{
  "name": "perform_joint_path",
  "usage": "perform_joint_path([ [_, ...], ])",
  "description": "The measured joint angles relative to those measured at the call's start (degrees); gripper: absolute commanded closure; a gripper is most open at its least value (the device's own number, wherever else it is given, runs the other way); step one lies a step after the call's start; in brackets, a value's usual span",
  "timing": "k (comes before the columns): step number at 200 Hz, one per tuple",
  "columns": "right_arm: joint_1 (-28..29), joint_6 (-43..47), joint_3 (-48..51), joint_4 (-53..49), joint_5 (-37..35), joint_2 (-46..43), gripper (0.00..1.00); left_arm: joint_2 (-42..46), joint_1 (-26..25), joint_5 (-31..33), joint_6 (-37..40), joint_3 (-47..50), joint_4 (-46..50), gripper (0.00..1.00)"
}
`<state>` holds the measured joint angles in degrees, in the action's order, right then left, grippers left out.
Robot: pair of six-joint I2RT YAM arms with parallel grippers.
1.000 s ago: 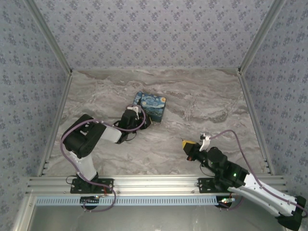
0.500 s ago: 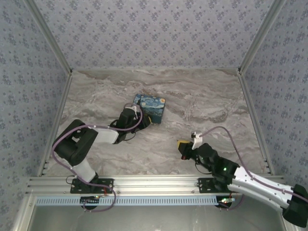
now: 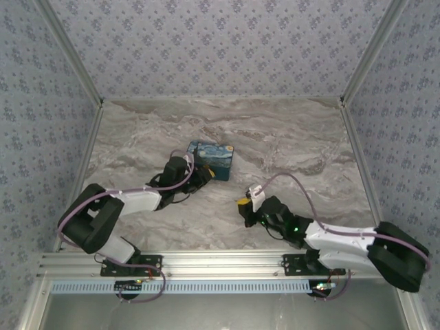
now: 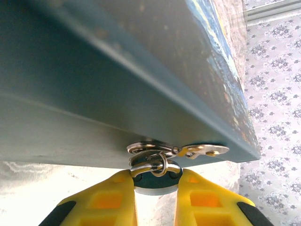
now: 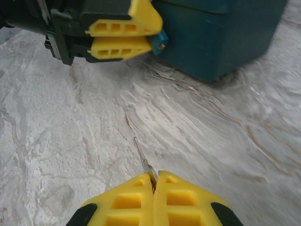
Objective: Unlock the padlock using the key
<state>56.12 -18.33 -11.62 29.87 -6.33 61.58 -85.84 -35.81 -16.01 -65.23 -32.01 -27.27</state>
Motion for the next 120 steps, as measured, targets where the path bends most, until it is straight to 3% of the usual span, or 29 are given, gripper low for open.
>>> perform_joint_path([
  [80, -1.5, 6.6, -6.3, 20.8, 3.3, 25.2, 1.00, 4.5, 0.0, -1.4, -2.8, 2.4, 1.8, 0.82],
  [120, -2.6, 7.4, -9.4, 26.1, 4.2, 32.0, 1.00, 6.4, 0.0, -1.4, -3.3, 2.7, 3.3, 0.82],
])
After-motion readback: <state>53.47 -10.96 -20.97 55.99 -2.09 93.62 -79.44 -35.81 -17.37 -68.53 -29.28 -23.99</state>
